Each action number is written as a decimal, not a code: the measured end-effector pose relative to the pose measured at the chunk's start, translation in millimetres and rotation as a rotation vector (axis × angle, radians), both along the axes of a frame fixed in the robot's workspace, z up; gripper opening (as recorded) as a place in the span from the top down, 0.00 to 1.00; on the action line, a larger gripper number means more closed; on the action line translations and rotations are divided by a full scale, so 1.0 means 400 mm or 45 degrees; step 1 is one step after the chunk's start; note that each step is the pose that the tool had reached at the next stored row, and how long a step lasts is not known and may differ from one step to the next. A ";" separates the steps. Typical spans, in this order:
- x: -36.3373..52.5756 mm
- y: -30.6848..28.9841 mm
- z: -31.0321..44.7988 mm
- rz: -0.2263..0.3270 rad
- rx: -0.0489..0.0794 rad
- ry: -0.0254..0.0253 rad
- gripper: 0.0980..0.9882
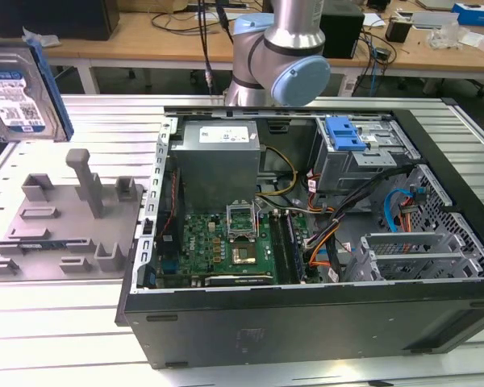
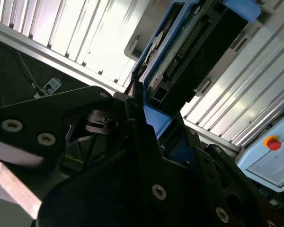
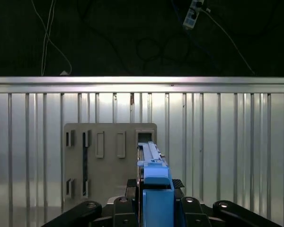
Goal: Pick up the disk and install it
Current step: 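Pick up the disk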
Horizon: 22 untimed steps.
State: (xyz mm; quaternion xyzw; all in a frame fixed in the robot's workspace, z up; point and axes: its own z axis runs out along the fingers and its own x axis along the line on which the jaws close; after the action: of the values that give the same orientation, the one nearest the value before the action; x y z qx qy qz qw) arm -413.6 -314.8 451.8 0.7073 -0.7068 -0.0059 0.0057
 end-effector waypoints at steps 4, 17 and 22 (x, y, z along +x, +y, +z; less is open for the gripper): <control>0.001 0.000 0.105 0.000 0.000 0.0001 0.70; 0.039 -0.021 0.118 0.000 0.000 0.0013 0.70; 0.090 -0.047 0.118 0.000 0.000 0.0030 0.70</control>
State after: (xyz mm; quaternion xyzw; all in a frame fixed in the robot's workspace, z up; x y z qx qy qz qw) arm -377.7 -333.5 498.9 0.7073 -0.7068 -0.0068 0.0066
